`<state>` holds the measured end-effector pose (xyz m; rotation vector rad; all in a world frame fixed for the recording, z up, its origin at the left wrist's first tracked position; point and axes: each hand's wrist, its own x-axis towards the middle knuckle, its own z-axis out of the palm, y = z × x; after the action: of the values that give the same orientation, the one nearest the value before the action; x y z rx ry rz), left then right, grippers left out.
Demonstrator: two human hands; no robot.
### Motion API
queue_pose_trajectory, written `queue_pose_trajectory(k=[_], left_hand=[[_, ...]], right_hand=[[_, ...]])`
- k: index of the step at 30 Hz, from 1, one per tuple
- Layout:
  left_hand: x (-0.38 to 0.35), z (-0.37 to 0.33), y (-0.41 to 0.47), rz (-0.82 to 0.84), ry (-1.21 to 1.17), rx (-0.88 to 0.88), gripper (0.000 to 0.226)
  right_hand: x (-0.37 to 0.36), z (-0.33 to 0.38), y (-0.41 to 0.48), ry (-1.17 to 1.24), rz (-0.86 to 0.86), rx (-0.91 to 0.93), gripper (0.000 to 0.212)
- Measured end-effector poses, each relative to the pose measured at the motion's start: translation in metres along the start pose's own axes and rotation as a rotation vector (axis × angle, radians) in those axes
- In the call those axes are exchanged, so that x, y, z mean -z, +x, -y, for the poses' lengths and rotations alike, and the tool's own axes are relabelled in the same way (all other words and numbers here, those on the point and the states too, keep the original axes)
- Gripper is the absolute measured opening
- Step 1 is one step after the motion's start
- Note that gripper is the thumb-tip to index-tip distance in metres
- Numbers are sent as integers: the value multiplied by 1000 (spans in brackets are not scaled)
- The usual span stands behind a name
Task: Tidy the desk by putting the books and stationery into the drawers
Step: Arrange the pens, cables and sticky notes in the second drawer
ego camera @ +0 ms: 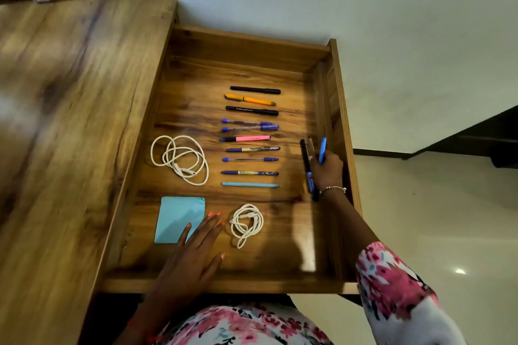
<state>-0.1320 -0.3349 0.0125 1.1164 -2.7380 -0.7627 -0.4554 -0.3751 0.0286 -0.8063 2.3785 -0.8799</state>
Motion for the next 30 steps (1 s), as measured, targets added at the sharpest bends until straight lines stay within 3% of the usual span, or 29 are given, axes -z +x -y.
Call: queue_pose_trajectory(k=[4, 6, 9, 13, 16, 19, 24, 30], left_hand=[[-2, 0, -3, -13, -14, 18, 58], [-2, -1, -1, -33, -21, 32, 59], [-3, -2, -2, -30, 13, 28, 62], [-6, -1, -3, -43, 0, 51, 70], [-5, -2, -3, -39, -5, 62, 71], [-3, -4, -4, -30, 2, 58, 69], [-4, -3, -4, -11, -4, 56, 72], [-2, -4, -4, 3, -5, 54, 75]], right_hand=[[5, -12, -37, 82, 328, -132, 7], [1, -22, -60, 66, 373, -192, 7], [-9, -39, -88, 32, 381, -273, 28], [-22, -48, -107, 37, 281, -309, 18], [-25, -48, -110, -4, 182, -298, 37], [-23, -47, -112, -1, 151, -298, 29], [-19, -50, -114, 23, 160, -288, 38], [-1, -47, -102, 61, 142, -308, 32]])
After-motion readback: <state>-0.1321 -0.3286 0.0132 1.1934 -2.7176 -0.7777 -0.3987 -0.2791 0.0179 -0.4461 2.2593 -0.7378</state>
